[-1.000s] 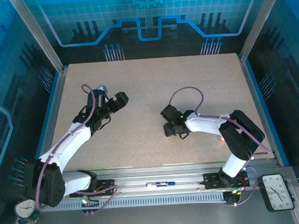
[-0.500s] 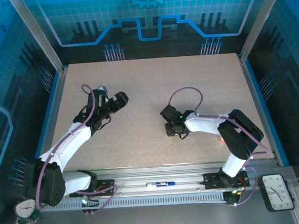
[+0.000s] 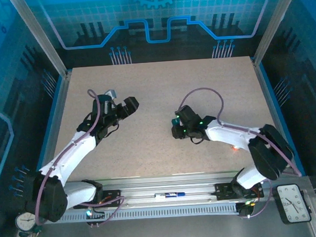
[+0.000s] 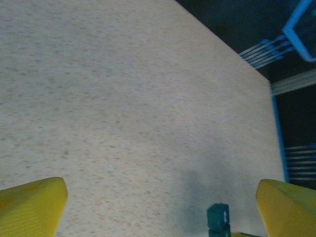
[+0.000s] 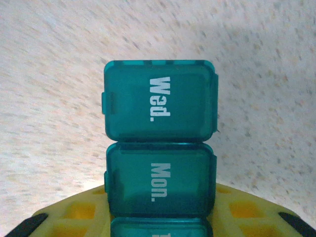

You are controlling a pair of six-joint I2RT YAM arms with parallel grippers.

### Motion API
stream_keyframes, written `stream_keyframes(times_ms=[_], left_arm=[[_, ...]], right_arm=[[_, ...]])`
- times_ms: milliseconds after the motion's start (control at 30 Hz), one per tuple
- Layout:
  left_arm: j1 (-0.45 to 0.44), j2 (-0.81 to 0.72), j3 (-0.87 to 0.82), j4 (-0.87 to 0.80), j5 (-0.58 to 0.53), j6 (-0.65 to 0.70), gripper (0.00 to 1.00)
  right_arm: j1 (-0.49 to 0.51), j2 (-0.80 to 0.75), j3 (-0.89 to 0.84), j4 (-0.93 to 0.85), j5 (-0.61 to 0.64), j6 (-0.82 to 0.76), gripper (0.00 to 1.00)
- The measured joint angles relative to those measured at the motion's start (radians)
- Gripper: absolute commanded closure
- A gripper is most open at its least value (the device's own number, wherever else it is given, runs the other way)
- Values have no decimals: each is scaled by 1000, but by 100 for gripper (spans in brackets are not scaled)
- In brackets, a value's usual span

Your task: Sort the pills into containers

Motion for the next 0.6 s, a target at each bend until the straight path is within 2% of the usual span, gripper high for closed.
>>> stream_keyframes(times_ms=[233,600], left_arm=[[-32,7,77,73,166,-32,1],[-107,89,83,196,283,-106,1]], right_arm=[[-92,-79,-46,185,-217,16,68],[-93,-58,-46,320,-354,65,70]])
